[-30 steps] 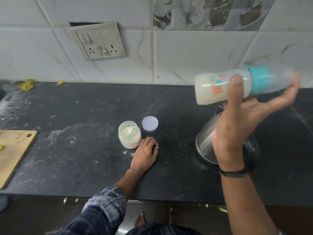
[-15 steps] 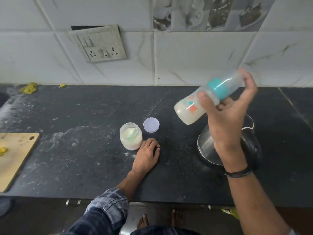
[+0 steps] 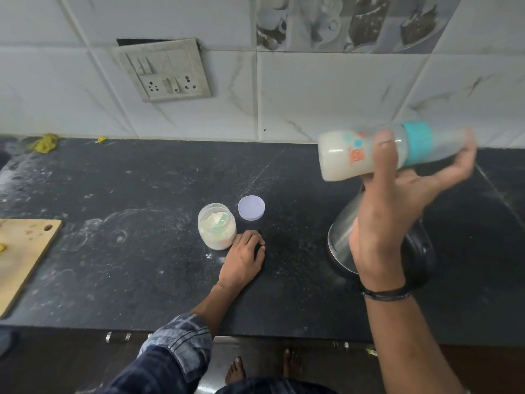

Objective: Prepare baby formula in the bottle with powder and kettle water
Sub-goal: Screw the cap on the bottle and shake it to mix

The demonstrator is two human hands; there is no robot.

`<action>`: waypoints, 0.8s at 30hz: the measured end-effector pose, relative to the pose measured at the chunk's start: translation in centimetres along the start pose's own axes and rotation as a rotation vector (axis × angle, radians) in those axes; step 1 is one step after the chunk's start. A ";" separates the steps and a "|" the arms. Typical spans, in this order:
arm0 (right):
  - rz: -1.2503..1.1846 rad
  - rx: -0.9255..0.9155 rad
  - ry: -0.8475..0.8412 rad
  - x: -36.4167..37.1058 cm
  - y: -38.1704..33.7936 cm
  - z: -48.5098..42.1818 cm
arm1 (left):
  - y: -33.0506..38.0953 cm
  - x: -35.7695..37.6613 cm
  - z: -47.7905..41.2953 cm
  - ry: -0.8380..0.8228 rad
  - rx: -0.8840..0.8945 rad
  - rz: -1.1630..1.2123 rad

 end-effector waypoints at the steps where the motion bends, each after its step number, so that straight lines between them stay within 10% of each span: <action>1: 0.051 0.001 -0.030 0.1 0.4 -0.1 | -0.1 0.0 0.0 -0.002 0.003 0.000; 4: 0.229 0.179 -0.268 1.3 2.6 0.6 | -0.1 0.0 0.0 0.000 0.002 0.003; 10: 0.012 -0.126 -0.042 -0.5 -1.3 0.1 | -0.1 0.1 -0.1 -0.002 -0.005 0.008; 24: 0.190 0.108 -0.272 0.4 2.2 0.4 | -0.2 0.1 0.0 -0.010 0.003 0.010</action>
Point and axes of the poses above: each hand's wrist, its own z-axis away from the middle knuckle, its own x-axis out of the palm, y = z × x, the point moved 7 cm from there along -z, towards the middle knuckle, and after that the axes turned 8 degrees about x, right-handed, at the moved point
